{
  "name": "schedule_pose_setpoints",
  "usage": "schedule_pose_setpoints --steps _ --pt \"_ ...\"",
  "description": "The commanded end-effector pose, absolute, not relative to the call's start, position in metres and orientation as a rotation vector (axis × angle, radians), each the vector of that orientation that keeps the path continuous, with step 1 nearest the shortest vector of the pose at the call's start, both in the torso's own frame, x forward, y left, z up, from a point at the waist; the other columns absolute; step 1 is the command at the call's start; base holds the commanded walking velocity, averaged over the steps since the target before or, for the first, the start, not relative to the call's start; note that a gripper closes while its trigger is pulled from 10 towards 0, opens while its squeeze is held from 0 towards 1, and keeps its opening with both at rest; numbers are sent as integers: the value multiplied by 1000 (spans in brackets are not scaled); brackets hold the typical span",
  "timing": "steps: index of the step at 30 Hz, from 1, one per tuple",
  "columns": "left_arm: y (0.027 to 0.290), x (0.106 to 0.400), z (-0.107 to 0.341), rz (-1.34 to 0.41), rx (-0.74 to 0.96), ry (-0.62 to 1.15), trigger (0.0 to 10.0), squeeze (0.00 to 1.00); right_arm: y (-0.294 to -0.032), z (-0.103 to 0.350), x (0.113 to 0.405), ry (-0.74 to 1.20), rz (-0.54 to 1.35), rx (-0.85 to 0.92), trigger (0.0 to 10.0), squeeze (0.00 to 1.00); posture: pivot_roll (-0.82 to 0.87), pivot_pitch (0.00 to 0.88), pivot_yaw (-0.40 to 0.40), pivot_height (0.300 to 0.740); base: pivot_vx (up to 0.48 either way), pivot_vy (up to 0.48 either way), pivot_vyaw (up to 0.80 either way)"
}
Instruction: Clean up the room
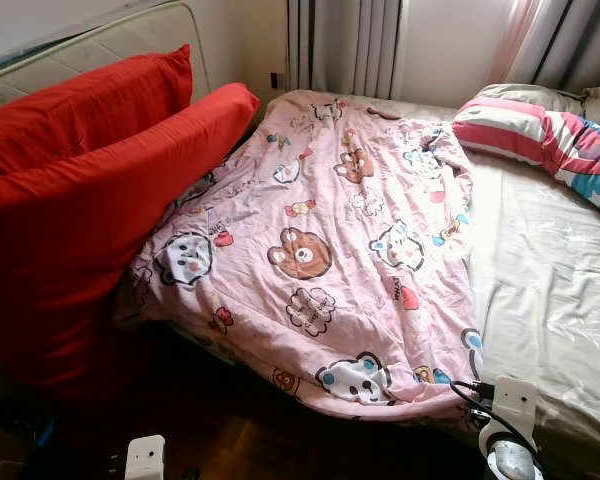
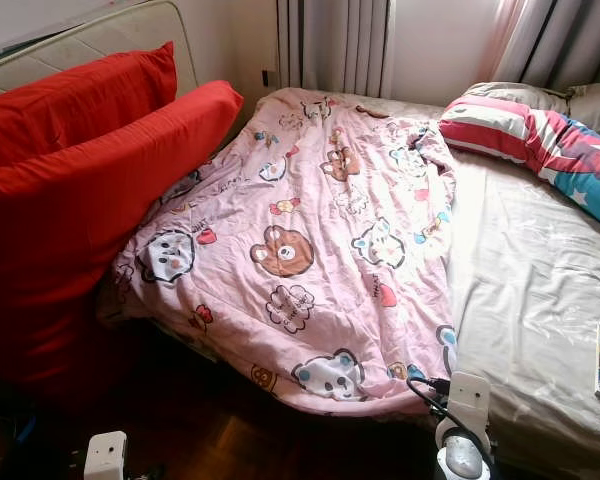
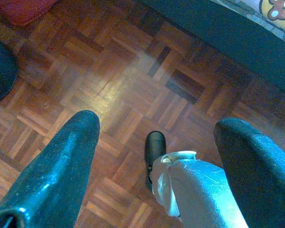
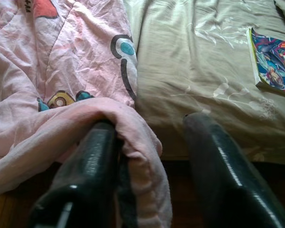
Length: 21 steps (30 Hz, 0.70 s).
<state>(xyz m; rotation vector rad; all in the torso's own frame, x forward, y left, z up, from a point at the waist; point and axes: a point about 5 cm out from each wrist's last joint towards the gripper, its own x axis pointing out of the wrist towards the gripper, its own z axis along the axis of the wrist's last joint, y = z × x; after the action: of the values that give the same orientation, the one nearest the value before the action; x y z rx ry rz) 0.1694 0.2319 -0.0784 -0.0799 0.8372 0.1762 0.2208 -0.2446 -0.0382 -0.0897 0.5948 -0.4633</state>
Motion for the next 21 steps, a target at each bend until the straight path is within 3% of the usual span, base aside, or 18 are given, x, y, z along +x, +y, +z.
schedule_pose_setpoints --steps 1,4,6,11,21 --pt "235 167 -79 190 -83 849 10000 0 -244 -36 223 577 -465 -87 10000 1000 18 27 -7 740 0 0 0" --pt "235 167 -79 190 -83 849 10000 0 -244 -38 222 606 -460 -103 10000 1000 18 27 -7 740 0 0 0" --pt "235 166 -79 187 -82 850 10000 0 -242 -53 209 757 -493 -24 10000 1000 13 25 -6 740 0 0 0" --pt "235 166 -80 187 -83 850 10000 0 -228 -71 192 937 -271 -148 10000 1000 17 24 -9 740 0 0 0" --pt "238 161 -80 195 -86 856 10000 0 -233 -75 185 1001 -221 -257 10000 996 16 23 -11 740 0 0 0"
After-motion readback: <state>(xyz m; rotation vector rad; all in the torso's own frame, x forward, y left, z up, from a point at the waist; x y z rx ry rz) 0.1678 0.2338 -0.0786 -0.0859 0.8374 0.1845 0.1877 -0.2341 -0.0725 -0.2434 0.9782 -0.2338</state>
